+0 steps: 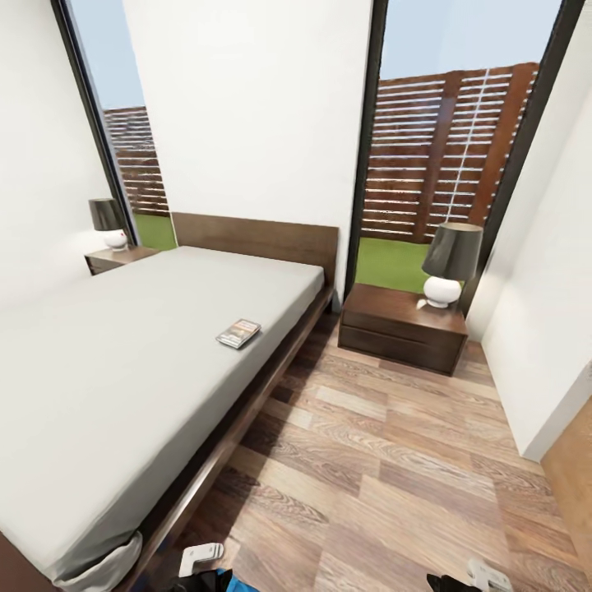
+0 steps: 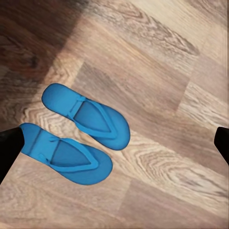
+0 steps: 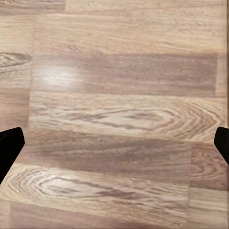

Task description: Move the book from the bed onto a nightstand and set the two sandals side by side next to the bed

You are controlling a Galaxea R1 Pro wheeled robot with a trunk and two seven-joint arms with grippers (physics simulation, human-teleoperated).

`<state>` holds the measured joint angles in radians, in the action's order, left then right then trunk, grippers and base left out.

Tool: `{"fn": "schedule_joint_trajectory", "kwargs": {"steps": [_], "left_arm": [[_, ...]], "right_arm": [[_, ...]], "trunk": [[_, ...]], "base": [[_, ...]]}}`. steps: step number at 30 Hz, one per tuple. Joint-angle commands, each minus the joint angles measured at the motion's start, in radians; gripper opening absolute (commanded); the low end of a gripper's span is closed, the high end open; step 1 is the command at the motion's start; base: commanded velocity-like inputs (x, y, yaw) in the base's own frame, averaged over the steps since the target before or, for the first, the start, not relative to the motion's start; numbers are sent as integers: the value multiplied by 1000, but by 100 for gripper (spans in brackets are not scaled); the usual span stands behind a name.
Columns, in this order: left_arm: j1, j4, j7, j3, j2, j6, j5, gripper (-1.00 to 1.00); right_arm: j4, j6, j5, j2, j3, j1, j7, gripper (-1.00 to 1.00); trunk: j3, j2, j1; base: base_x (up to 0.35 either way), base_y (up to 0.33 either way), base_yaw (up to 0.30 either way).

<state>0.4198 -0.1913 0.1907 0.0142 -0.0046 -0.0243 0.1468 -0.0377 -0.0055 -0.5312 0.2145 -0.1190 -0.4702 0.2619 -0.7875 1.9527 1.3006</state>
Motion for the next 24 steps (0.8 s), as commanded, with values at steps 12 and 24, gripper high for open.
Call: {"fn": "schedule_joint_trajectory", "kwargs": {"steps": [12, 24], "left_arm": [[1, 1, 4, 1, 0, -2, 8, 100], [1, 1, 4, 1, 0, -2, 8, 100]], "right_arm": [[1, -1, -10, 0, -8, -1, 3, 100], [1, -1, -12, 2, -8, -1, 5, 100]], "trunk": [[-1, 0, 0], [-1, 0, 0]], "base": [[0, 0, -146], [0, 0, -247]]}}
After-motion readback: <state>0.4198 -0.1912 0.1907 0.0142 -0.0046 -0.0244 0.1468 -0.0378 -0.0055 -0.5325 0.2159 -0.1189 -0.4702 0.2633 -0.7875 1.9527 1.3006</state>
